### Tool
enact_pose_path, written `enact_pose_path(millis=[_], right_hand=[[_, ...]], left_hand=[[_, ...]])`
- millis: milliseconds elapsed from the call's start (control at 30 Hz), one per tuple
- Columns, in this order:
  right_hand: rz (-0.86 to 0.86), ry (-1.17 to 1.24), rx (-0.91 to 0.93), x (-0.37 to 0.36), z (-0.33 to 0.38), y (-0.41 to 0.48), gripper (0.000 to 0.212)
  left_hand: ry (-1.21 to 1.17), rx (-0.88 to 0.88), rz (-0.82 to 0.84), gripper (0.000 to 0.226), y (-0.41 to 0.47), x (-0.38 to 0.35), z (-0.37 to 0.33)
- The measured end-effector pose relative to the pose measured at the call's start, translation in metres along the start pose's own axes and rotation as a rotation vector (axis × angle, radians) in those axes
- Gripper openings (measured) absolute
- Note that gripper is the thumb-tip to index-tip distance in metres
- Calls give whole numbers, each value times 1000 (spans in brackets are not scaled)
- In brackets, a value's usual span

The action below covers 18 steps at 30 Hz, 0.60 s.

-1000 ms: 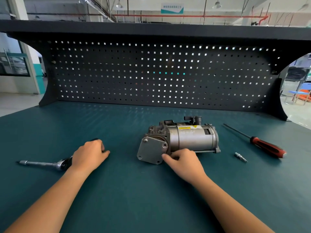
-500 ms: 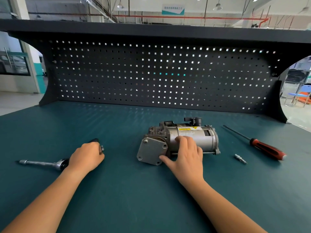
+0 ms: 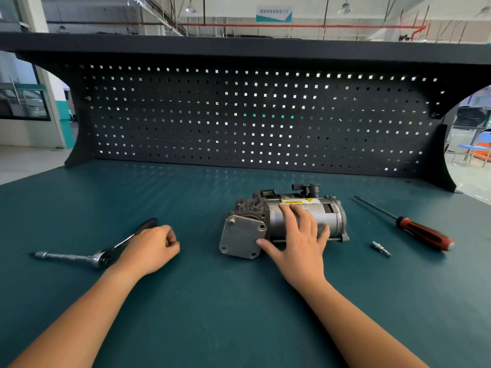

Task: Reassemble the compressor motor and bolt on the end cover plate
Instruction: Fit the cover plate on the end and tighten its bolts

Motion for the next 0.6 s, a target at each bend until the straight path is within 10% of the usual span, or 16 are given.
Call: enact_pose_path(millis=[600], right_hand=[[1,4,0,0,-1,0,75]], left_hand=[[-384,-114,-134,22,-1,-4,-23]])
Point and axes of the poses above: each hand's wrist, its own y-axis towards the middle knuckle, its own x-axis out of the back of the hand, z = x × y, the point moved 3 cm from there along y, towards the middle knuckle, and after that the axes turned 3 degrees about -x, right-handed, at the moved point
